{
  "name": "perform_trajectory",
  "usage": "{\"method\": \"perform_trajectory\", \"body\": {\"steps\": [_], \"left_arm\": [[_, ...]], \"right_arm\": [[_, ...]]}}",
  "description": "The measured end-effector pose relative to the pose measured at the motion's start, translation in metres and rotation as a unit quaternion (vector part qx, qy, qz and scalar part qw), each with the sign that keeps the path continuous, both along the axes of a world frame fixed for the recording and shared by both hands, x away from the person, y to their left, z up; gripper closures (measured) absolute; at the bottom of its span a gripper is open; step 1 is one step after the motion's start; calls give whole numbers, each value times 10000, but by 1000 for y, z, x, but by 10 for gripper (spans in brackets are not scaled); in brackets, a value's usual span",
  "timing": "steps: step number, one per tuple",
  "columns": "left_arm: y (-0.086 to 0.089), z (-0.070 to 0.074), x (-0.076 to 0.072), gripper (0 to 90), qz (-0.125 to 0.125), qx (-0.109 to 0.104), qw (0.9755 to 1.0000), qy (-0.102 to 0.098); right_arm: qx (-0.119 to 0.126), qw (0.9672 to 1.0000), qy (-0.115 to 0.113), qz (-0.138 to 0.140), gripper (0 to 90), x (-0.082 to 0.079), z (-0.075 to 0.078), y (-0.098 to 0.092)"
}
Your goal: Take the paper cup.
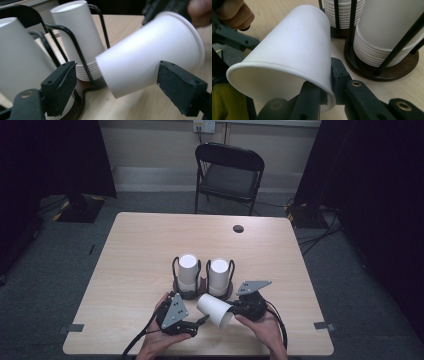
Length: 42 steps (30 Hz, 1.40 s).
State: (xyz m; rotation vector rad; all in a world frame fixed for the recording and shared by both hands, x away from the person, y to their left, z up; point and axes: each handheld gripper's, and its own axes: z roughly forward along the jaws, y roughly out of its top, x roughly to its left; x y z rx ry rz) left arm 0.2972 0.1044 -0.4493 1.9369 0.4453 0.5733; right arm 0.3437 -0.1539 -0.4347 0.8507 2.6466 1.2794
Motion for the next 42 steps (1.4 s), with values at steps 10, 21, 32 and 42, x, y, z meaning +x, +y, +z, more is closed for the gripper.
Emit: {"method": "perform_trajectory", "body": {"steps": [10,21,32,42], "left_arm": [[-12,-1,-1,169,-213,513,9983,-176],[-25,-5,-3,168,-317,1091,9927,-397],[-36,-3,-3,138,-437,1560,9852,-561],[-47,-7,-2,165,-398,1563,9842,-725]], "right_arm": [[-207,9997,125,63,852,9,8,0],[-496,9975,468,198,851,16,12,1],[-805,9933,723,415,848,22,15,8],[-785,9928,763,482,861,28,20,19]]}}
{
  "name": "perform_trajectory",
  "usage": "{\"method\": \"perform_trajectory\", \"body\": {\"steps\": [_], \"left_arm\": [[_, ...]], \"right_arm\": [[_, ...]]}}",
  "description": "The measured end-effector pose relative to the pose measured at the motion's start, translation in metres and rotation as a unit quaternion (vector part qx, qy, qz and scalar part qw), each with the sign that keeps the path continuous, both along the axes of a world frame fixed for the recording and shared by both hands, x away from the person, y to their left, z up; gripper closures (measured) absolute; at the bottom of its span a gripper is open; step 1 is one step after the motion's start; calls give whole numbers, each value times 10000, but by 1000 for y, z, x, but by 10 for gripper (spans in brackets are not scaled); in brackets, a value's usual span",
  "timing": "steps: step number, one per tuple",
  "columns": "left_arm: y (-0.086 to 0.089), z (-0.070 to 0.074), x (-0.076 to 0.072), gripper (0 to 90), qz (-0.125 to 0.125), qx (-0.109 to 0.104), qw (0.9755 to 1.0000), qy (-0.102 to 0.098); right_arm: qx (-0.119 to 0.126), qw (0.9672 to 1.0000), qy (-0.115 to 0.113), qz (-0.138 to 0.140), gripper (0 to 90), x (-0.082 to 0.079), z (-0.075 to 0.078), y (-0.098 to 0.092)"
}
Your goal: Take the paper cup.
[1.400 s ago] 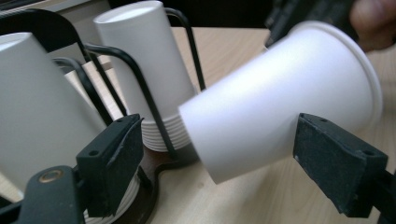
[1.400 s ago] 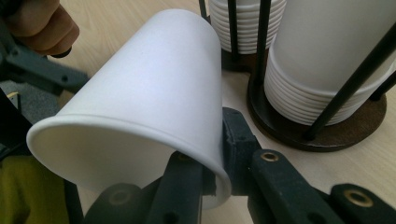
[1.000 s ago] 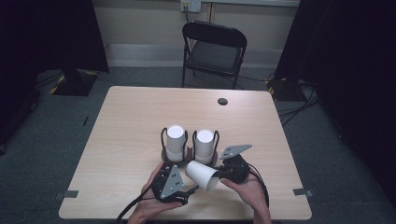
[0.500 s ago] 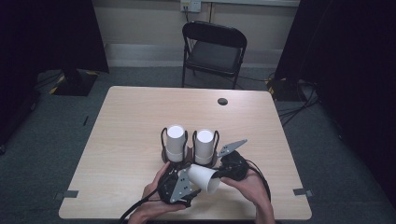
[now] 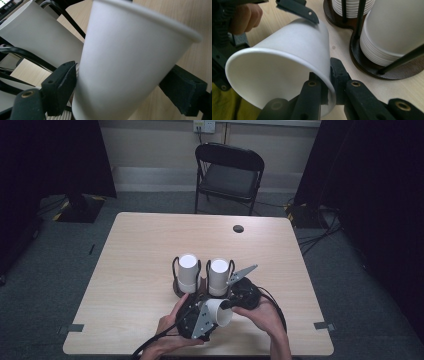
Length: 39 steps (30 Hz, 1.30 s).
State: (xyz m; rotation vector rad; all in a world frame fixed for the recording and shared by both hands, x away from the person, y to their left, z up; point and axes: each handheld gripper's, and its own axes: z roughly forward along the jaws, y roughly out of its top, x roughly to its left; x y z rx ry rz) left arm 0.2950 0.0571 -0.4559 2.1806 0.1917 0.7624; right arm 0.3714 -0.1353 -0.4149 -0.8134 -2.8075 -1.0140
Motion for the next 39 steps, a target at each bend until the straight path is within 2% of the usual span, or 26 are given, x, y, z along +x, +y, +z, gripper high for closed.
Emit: {"method": "perform_trajectory", "body": {"steps": [3,8,12,16,19,20,22,26,30,31,39], "left_arm": [[-3,-1,-1,174,15,30,10000,-18],[-5,0,-1,201,-82,-43,10000,-31],[-9,2,-2,210,-40,-101,9999,-106],[-10,2,-2,206,29,-229,9997,-54],[-9,4,-1,203,14,-195,9998,-55],[-10,4,-1,201,36,-281,9996,-43],[-10,5,0,197,128,-309,9994,-31],[-7,3,3,210,137,-483,9986,181],[-9,2,2,218,223,-420,9988,105],[-9,2,2,220,233,-479,9985,107],[1,-1,6,233,304,-668,9968,321]], "right_arm": [[-15,10000,31,-6,864,0,-1,3],[30,10000,87,-16,878,2,-3,8],[36,9999,167,16,886,3,-2,16],[17,9998,212,-15,888,3,-2,19],[60,9997,232,-59,889,4,-3,20],[67,9996,250,-71,890,4,-3,21],[60,9997,222,-80,891,4,-2,23],[21,9996,230,-134,892,3,-2,26],[-12,9994,240,-233,883,3,-4,26],[30,9994,202,-265,877,3,-4,26],[162,9990,152,-397,812,1,-1,22]]}}
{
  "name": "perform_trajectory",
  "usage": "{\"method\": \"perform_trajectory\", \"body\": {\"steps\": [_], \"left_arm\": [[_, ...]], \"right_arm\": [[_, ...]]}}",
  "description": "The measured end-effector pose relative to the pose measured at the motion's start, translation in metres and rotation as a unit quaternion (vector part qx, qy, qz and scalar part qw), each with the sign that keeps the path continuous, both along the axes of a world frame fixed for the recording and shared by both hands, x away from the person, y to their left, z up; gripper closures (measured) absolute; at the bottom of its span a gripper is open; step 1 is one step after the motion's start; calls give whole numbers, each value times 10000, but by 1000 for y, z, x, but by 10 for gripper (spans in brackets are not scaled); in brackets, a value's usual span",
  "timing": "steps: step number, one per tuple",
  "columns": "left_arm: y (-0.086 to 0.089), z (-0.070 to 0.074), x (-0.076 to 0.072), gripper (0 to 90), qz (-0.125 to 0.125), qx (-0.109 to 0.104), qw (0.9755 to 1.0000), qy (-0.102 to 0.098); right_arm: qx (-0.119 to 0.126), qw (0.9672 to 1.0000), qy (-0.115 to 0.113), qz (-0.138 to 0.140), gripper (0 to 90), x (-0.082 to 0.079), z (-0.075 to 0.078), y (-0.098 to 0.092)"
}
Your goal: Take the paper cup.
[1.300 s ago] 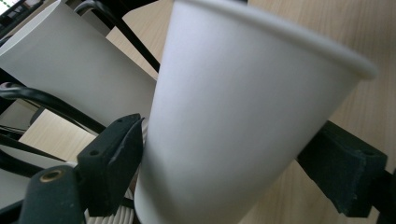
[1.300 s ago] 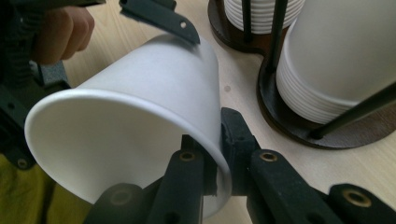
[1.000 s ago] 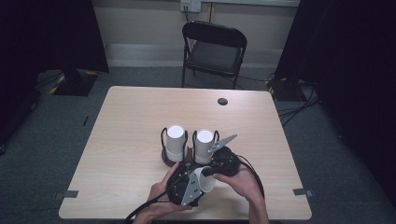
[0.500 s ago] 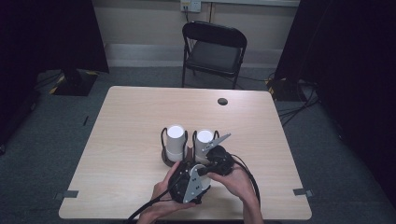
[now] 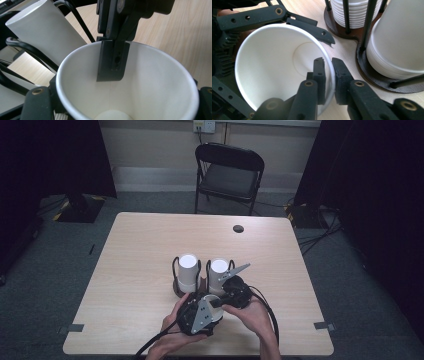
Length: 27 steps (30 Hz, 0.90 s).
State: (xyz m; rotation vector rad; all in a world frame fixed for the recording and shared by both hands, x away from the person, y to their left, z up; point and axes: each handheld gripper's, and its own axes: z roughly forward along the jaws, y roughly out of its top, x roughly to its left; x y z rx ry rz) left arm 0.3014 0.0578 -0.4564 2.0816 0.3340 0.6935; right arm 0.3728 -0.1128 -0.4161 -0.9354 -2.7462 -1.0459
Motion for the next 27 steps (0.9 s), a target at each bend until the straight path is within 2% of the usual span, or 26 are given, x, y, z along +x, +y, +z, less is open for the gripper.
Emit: {"method": "perform_trajectory", "body": {"steps": [2,6,11,15,17,19,22,23,24,27], "left_arm": [[2,0,0,234,-51,-21,10000,69],[5,-2,1,234,26,-156,9997,170],[8,-3,2,235,72,-289,9993,246],[10,-4,3,234,105,-339,9989,303],[11,-3,3,235,118,-462,9980,404],[12,-3,3,237,172,-500,9974,493],[15,-1,4,237,169,-450,9977,484],[15,-1,4,237,197,-499,9973,491],[16,-1,5,237,226,-454,9976,474],[18,-3,5,237,294,-533,9965,572]], "right_arm": [[-1,10000,-34,-14,796,-1,0,0],[-8,9999,-139,-99,746,-5,1,-2],[186,9991,-253,-269,696,-9,2,-9],[238,9983,-359,-399,659,-12,2,-11],[281,9978,-407,-451,641,-13,2,-12],[371,9968,-492,-501,621,-15,2,-14],[540,9949,-625,-586,602,-18,-1,-16],[594,9943,-647,-607,598,-19,-2,-17],[663,9935,-655,-648,595,-19,-3,-18],[853,9911,-714,-730,582,-21,-6,-21]]}}
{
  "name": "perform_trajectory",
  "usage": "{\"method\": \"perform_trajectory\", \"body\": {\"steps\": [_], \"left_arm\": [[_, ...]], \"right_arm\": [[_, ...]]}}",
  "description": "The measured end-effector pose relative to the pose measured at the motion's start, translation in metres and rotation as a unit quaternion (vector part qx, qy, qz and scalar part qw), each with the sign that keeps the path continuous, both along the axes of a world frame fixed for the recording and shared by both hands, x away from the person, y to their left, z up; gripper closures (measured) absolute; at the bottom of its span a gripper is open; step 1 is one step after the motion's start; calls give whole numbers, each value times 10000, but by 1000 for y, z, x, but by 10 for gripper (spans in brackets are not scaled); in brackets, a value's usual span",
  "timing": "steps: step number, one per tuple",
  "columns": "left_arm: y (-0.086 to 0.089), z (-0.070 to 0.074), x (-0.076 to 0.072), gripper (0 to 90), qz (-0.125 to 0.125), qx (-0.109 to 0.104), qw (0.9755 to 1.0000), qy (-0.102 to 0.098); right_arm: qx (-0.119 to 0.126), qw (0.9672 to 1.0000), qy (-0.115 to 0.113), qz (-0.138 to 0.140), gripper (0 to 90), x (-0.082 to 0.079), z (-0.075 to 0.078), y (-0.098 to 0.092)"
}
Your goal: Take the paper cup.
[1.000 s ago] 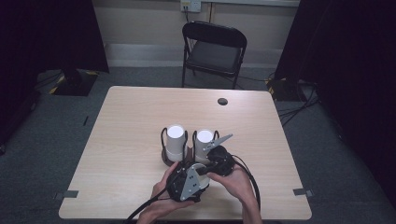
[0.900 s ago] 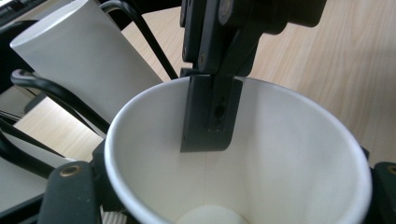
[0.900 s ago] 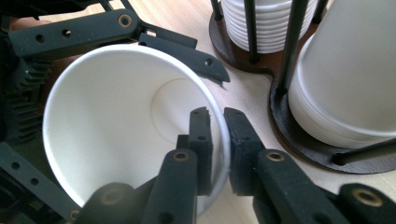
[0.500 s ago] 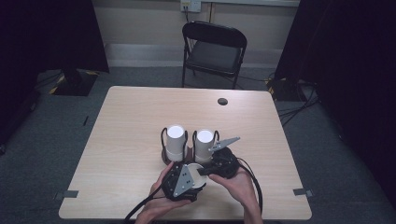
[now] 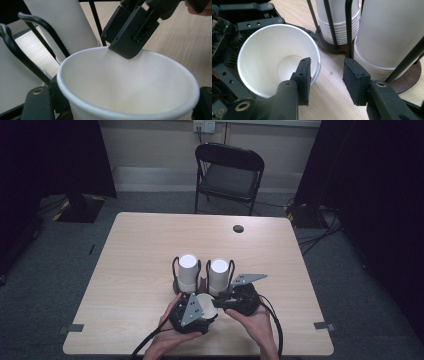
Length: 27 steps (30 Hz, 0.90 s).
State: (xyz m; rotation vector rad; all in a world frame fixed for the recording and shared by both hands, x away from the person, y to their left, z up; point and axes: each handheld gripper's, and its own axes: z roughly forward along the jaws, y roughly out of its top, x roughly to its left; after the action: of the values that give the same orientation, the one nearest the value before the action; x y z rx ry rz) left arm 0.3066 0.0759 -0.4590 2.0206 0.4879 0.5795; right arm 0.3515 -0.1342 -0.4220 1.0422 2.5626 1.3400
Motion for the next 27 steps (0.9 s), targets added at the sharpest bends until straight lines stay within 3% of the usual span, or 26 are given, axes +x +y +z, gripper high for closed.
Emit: {"method": "perform_trajectory", "body": {"steps": [12,21,25,27], "left_arm": [[12,-2,2,237,199,-329,9990,216],[29,-1,2,236,335,-671,9962,437],[37,3,2,236,372,-804,9952,413],[41,5,2,236,380,-868,9947,402]], "right_arm": [[464,9968,-567,-333,536,-15,-5,-13],[635,9896,-1148,-590,443,-23,-11,-24],[701,9864,-1271,-772,403,-24,-16,-29],[775,9831,-1377,-924,389,-26,-18,-34]]}}
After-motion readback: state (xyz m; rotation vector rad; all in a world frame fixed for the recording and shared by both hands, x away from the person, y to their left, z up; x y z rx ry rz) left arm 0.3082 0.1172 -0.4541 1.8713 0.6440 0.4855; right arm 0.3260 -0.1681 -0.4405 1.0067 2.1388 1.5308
